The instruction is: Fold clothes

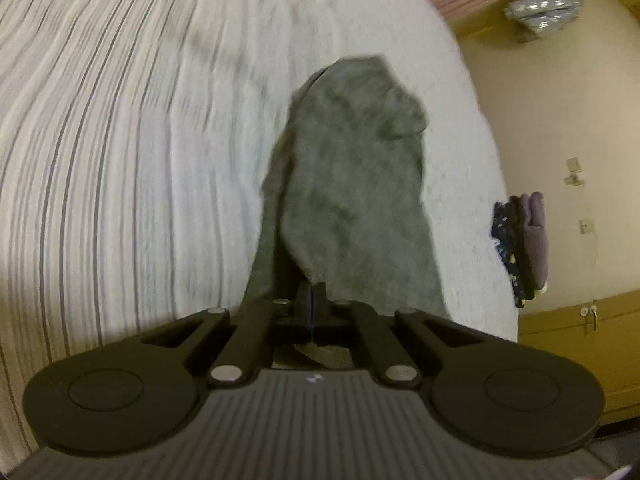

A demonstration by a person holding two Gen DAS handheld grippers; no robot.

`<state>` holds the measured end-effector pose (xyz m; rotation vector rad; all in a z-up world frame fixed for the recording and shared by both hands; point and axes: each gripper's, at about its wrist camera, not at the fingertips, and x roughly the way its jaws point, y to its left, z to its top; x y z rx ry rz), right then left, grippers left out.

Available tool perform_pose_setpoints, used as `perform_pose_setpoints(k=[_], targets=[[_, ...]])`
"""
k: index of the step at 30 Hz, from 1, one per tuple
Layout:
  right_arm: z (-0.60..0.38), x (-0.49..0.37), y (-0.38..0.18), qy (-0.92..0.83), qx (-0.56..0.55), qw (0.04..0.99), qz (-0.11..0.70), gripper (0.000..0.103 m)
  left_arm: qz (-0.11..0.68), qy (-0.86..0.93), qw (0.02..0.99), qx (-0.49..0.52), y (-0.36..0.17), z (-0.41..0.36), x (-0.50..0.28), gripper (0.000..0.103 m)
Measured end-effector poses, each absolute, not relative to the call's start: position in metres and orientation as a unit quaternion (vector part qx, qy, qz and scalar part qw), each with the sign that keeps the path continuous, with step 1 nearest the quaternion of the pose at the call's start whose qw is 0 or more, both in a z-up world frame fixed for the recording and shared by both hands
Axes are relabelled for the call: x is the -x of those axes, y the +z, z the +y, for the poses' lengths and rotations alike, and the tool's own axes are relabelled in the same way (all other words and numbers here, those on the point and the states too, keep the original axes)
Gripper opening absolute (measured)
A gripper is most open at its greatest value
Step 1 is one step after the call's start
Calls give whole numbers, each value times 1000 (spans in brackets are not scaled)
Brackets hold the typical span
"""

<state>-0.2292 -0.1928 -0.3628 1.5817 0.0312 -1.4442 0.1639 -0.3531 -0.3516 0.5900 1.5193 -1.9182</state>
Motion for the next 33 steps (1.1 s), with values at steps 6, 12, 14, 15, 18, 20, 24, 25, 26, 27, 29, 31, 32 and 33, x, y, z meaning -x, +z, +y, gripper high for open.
perform_pose_setpoints(k=[6,12,14,15,18,20,24,25,26,27,29,31,32,33], targets=[[-194,229,-349,-570,-650,500,-39,6,547,-740,322,-222,-335,-362,-174,0],[-196,221,-375,-580,-669,464,2,6,543,-721,323,-283,-371,-354,-163,0],[-194,220,-374,-590,-660,465,12,7,557,-716,318,-277,-375,-350,-165,0],[-194,219,-372,-596,-651,470,23,7,564,-712,315,-274,-377,-348,-167,2],[-200,218,-368,-599,-637,482,59,10,562,-709,320,-279,-374,-345,-170,17],[-202,220,-368,-595,-641,482,55,47,567,-707,323,-271,-372,-344,-175,27],[-196,217,-362,-607,-623,492,38,77,593,-696,329,-236,-375,-348,-187,38],[-196,217,-365,-605,-626,491,36,77,596,-696,327,-232,-378,-349,-186,38],[-196,217,-371,-597,-634,492,27,77,601,-694,322,-230,-383,-350,-182,38],[-196,218,-378,-586,-641,495,13,74,606,-693,316,-228,-389,-351,-178,36],[-198,218,-392,-566,-658,496,-8,51,616,-693,299,-225,-396,-351,-170,29],[-202,217,-406,-550,-675,492,-16,34,616,-694,288,-236,-401,-349,-161,6],[-204,218,-410,-545,-680,490,-19,17,617,-694,289,-234,-401,-348,-160,6],[-205,220,-410,-542,-683,490,-22,14,617,-693,291,-231,-401,-346,-160,5]])
